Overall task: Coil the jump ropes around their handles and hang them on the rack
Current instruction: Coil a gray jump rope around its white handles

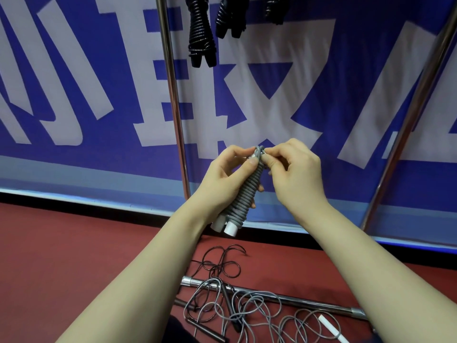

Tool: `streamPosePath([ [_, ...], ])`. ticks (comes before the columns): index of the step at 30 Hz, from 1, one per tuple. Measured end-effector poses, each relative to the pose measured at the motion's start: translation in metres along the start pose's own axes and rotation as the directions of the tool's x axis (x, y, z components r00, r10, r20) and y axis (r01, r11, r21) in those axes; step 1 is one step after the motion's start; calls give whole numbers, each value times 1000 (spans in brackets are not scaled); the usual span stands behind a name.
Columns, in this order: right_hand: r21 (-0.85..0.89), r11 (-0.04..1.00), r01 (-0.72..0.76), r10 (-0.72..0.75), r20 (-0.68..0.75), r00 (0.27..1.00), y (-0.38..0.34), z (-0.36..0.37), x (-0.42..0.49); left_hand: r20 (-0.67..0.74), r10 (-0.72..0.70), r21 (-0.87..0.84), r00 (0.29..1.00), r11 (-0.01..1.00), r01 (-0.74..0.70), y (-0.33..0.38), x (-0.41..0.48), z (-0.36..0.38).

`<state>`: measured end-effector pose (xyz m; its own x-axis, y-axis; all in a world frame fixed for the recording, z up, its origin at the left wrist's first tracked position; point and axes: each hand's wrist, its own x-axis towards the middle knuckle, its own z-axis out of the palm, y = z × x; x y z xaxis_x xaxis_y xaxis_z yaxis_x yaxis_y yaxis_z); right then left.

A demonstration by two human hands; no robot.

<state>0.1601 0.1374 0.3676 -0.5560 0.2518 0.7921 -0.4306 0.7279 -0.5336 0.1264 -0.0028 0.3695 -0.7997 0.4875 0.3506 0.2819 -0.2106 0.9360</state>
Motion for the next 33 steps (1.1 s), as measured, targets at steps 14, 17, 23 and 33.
streamPosePath([
  [14,297,954,-52,2,166,986,-5,-15,11,43,-11,-225,999,974,21,6,-2,-1],
  [17,368,926,-87,-14,262,965,-6,-19,11,62,-22,-212,998,977,35,7,-3,-7],
  [23,384,909,-162,18,352,936,-9,-27,14,166,-42,-231,985,970,80,7,-4,-15],
  [33,362,916,-173,51,322,945,-28,-27,14,202,-75,-367,977,918,146,7,-5,-11],
])
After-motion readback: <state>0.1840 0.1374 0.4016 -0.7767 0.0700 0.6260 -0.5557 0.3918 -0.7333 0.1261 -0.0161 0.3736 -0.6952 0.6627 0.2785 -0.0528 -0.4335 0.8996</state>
